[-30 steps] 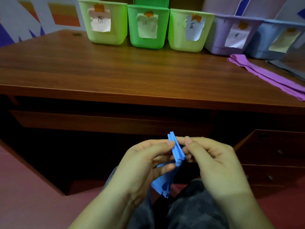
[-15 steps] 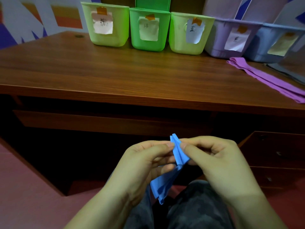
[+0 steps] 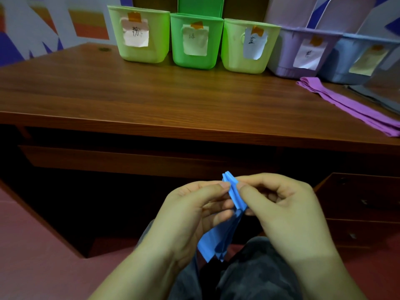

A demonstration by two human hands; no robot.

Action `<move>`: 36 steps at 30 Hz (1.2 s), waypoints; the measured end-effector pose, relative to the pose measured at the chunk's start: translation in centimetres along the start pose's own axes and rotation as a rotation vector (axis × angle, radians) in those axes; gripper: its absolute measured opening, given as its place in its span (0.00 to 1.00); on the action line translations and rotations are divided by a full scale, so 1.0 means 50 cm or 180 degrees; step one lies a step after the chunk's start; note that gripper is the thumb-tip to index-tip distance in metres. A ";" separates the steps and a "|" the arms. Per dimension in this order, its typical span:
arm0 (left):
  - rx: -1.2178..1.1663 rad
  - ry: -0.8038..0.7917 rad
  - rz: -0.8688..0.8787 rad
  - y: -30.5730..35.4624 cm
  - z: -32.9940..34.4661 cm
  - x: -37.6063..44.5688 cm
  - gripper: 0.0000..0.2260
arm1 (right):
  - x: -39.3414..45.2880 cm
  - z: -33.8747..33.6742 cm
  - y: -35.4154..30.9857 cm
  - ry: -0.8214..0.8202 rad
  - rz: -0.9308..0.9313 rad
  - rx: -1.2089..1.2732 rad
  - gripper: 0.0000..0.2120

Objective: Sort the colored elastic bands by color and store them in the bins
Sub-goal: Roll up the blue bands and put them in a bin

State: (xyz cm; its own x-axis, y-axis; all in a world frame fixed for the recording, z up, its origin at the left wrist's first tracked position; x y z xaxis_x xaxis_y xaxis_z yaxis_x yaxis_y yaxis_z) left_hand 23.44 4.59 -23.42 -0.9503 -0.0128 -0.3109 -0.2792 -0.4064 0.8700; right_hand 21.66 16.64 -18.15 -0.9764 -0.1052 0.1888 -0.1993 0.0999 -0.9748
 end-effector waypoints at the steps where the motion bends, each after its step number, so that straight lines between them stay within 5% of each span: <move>1: -0.0013 0.0007 0.0004 0.000 -0.001 0.001 0.04 | -0.001 0.002 -0.001 -0.0008 0.0000 0.0013 0.09; 12: 0.0033 0.0147 0.0172 0.008 -0.007 0.002 0.10 | -0.003 0.013 -0.010 -0.0194 -0.0150 -0.0149 0.08; 20: 0.0017 0.0101 0.0232 0.035 0.002 0.005 0.06 | 0.010 0.019 -0.039 -0.0479 -0.0309 -0.0423 0.04; 30: 0.0307 0.0061 0.0335 0.081 0.017 -0.016 0.07 | 0.049 0.003 -0.075 -0.0187 -0.0551 -0.0405 0.05; 36: 0.1085 0.0306 0.1539 0.180 0.014 -0.060 0.05 | 0.049 0.001 -0.173 -0.0527 -0.0906 -0.0584 0.03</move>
State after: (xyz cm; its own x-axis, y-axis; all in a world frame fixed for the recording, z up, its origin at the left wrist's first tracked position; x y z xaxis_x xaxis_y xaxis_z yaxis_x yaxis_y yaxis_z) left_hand 23.69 1.60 -14.40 -0.9683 -0.2124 0.1316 0.1385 -0.0180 0.9902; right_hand 21.00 15.49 -9.26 -0.8560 -0.3112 0.4128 -0.4870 0.2177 -0.8459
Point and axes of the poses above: each hand's wrist, its own x-axis towards the middle knuckle, its own z-axis out of the palm, y = z × x, the point moved 8 cm from there along x, towards the middle knuckle, and after that the axes turned 8 degrees about x, right-handed, at the moved point
